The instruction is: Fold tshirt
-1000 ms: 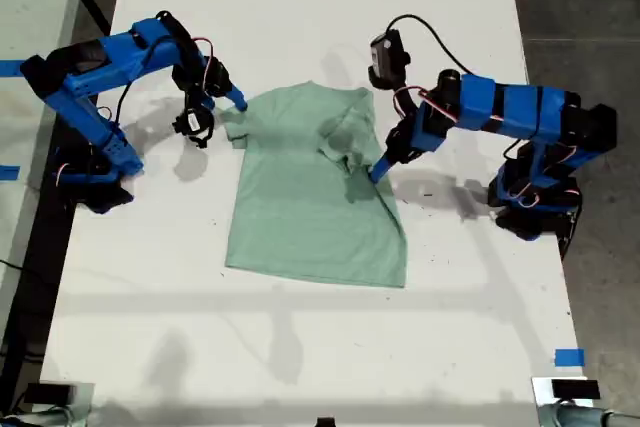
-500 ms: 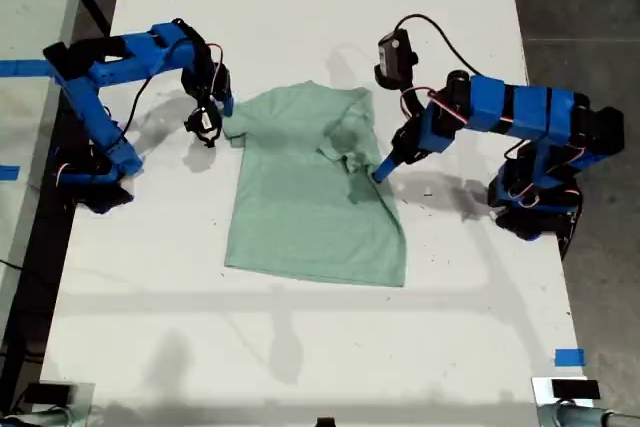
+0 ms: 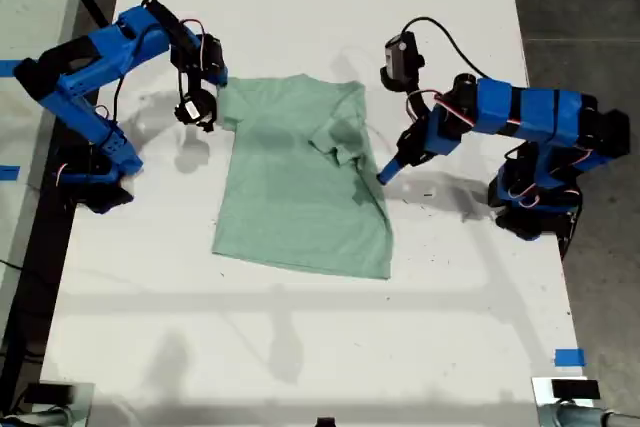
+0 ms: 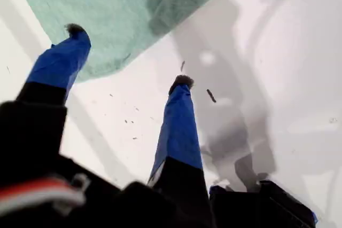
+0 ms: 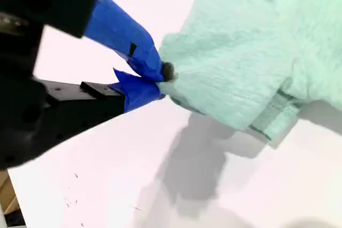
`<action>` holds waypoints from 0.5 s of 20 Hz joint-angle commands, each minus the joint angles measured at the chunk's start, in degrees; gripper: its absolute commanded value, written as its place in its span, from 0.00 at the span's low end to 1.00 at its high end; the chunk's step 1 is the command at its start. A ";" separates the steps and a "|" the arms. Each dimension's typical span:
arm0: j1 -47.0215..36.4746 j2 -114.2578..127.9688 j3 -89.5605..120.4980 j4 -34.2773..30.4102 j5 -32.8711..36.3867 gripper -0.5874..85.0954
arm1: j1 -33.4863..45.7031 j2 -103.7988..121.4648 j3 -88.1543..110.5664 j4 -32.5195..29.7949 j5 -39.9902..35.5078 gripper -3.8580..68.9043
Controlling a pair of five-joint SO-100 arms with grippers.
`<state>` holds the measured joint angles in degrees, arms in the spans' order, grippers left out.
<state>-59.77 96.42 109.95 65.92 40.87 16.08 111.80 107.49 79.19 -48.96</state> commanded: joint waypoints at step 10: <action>27.77 -11.78 -25.93 -7.03 -11.60 0.01 | 0.35 7.29 3.78 -3.96 0.79 0.49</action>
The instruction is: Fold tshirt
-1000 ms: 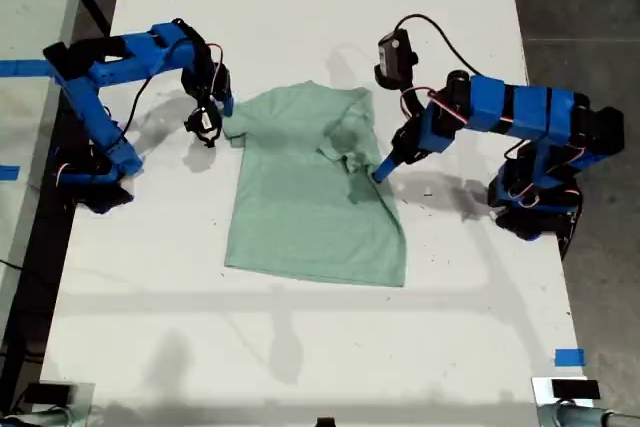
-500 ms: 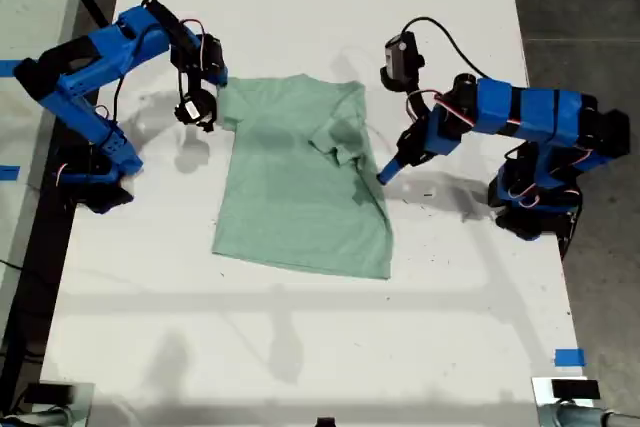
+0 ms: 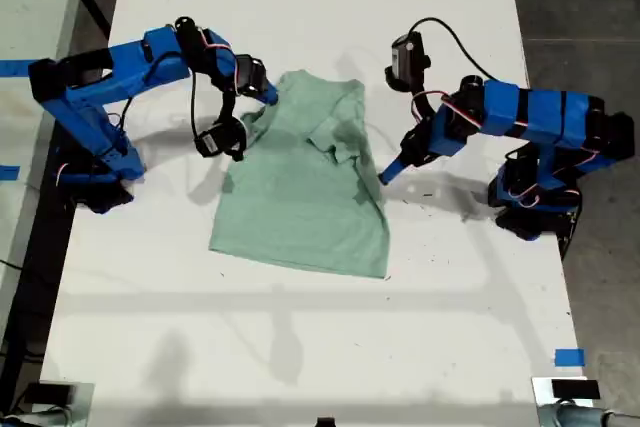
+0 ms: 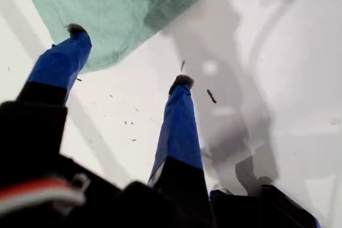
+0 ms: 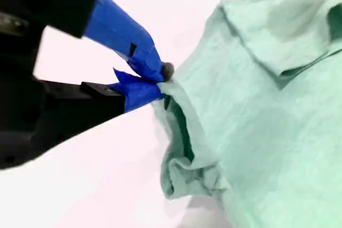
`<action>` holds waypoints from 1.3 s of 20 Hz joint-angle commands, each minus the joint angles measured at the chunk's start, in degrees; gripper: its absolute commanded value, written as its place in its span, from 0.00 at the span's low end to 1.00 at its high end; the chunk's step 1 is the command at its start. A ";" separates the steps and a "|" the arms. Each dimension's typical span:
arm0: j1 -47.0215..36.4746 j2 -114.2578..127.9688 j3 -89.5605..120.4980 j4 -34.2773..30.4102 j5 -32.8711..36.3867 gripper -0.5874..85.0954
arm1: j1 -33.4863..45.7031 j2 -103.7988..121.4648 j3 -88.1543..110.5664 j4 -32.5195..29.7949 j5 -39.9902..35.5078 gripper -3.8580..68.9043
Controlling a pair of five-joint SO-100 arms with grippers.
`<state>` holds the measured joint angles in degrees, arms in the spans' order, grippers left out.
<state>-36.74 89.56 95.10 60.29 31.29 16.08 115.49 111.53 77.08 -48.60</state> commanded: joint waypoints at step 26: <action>37.62 17.40 19.07 -12.39 -30.94 0.37 | -25.14 -4.83 5.45 -15.91 21.80 0.45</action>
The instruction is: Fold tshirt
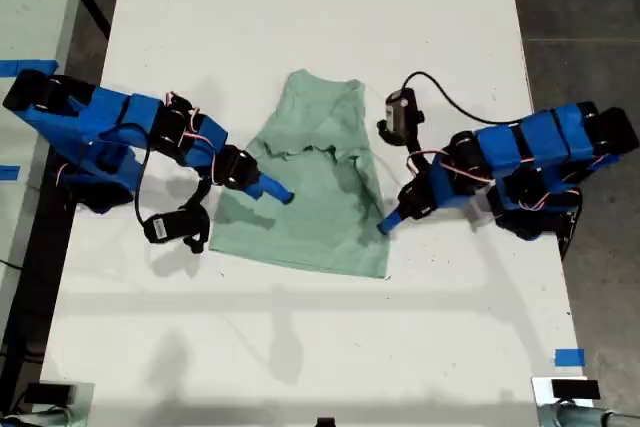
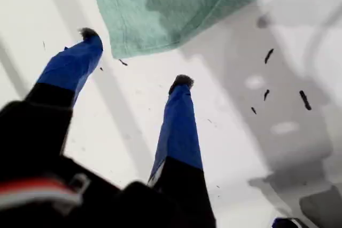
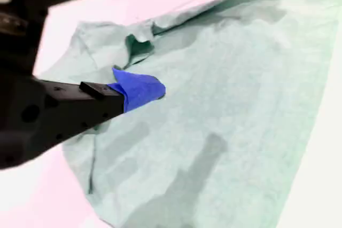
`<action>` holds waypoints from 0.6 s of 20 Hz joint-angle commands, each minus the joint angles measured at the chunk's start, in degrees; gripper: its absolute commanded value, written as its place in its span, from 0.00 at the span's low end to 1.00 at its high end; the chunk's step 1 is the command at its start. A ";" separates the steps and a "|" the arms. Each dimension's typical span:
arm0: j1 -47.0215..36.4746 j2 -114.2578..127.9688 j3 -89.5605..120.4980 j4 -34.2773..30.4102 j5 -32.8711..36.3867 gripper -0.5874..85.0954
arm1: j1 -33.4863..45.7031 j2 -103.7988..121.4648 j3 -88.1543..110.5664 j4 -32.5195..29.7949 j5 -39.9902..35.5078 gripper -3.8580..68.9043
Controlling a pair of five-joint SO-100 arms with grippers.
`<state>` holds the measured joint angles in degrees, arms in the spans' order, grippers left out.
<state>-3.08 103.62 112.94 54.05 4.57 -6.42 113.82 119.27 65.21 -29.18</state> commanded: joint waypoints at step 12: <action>8.35 0.26 2.37 -8.88 -9.67 0.36 | -8.70 -22.06 -11.16 -7.91 11.25 0.41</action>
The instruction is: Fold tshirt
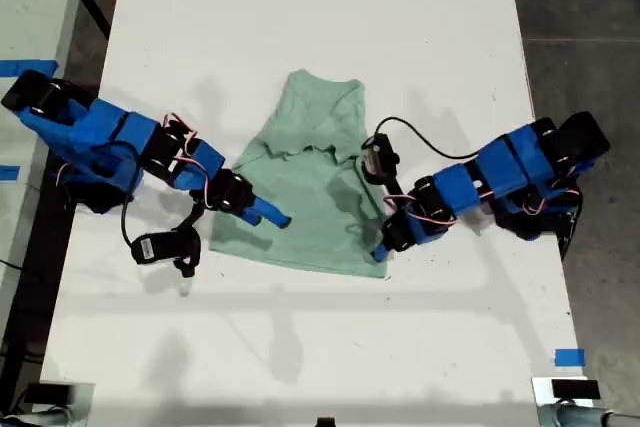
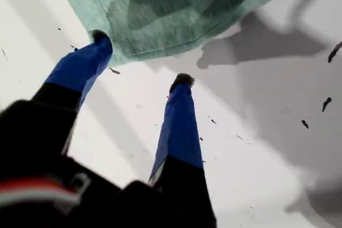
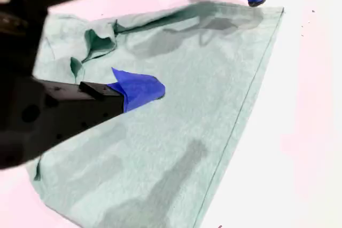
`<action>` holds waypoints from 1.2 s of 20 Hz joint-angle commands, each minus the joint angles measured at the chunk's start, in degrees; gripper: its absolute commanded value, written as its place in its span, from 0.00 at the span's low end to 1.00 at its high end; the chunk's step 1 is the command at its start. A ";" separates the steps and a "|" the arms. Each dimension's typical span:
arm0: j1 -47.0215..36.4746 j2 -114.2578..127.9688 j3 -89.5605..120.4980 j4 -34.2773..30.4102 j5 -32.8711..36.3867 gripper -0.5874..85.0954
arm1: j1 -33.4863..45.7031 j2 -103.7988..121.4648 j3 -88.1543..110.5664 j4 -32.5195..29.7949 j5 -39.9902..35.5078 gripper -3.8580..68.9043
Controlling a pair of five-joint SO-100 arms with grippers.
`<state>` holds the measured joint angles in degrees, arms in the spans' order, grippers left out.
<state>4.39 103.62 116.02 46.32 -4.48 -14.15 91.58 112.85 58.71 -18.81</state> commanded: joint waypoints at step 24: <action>0.44 0.97 -2.64 2.90 -1.14 0.35 | -5.89 16.26 6.86 6.94 2.99 0.03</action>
<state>4.48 103.62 116.02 49.31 -5.10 -18.37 103.01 122.34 57.74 -16.08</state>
